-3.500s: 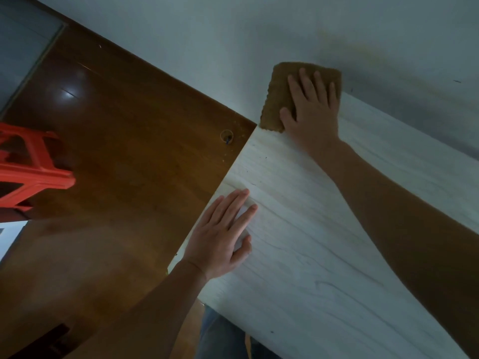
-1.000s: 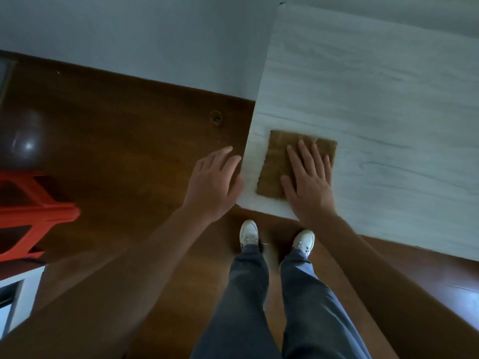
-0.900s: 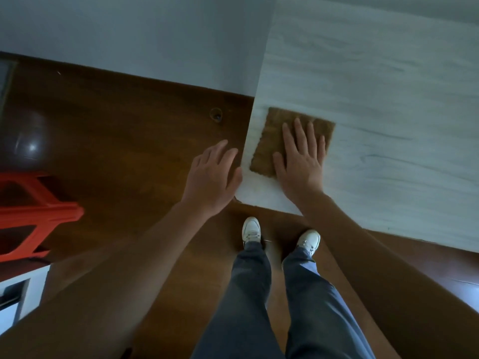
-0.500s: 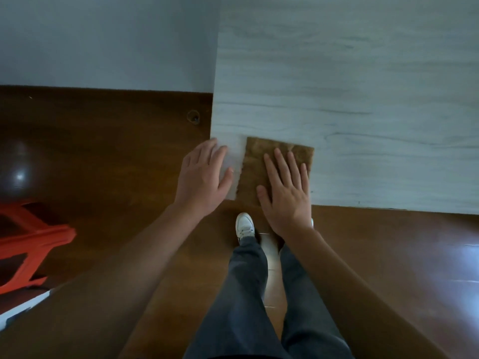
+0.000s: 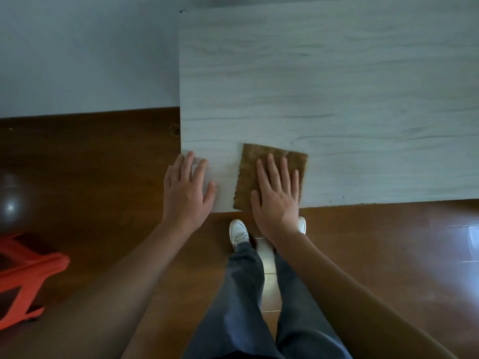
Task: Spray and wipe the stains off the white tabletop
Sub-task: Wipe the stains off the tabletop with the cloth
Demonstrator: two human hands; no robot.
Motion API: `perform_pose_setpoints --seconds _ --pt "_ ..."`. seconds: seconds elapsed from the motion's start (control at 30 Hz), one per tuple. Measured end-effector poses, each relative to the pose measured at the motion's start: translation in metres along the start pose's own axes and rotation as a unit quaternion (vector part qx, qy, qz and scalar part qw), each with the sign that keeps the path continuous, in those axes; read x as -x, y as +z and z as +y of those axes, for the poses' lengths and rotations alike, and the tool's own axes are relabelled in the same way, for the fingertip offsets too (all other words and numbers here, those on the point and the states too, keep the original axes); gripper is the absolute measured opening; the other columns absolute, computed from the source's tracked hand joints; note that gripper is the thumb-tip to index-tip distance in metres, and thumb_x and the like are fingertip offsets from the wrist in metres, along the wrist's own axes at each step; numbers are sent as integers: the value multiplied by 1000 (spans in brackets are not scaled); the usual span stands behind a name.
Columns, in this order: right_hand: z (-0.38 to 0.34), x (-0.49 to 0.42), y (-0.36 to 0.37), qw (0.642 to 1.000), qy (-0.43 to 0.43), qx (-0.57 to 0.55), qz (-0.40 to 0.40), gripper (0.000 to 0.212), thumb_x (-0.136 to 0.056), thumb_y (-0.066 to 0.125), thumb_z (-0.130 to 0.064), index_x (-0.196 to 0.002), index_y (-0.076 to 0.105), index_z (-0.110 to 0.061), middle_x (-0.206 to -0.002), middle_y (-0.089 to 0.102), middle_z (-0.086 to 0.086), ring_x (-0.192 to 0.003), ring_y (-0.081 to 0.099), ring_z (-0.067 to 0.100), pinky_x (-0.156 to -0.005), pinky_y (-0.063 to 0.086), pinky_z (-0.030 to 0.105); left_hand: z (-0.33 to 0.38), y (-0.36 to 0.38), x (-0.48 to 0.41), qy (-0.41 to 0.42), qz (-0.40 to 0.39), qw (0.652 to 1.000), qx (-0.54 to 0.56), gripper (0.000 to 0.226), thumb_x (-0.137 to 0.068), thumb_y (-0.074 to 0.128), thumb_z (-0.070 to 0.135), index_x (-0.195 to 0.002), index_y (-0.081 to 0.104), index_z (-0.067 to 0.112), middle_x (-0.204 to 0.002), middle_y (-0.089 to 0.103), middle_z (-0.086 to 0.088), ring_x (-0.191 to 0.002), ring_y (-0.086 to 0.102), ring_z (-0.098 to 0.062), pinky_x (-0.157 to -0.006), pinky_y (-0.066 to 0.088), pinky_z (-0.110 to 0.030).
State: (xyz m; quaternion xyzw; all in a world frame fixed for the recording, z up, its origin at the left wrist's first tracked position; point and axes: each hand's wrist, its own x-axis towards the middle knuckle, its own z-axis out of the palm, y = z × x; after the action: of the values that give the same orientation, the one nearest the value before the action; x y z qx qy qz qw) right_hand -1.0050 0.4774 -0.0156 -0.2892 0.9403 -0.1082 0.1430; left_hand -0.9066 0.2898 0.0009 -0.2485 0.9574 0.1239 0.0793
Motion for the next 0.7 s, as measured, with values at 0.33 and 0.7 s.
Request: perform_pose_setpoints --seconds 0.33,0.7 --pt "3 -7 2 993 -107 -20 -42 68 -103 37 -45 -162 13 -23 -170 7 -1 -157 -7 19 -127 -6 43 -15 -15 3 31 -25 999 -21 54 -107 38 41 -154 43 15 -166 33 -13 -156 25 -30 -125 19 -45" --pt "-70 -66 8 995 -99 0 -31 65 -104 33 -40 -162 13 -21 -170 6 2 -157 -7 24 -126 -11 46 -46 -23 18 -40 20 998 35 52 -109 37 42 -153 43 14 -164 38 -13 -154 31 -28 -123 23 -42"
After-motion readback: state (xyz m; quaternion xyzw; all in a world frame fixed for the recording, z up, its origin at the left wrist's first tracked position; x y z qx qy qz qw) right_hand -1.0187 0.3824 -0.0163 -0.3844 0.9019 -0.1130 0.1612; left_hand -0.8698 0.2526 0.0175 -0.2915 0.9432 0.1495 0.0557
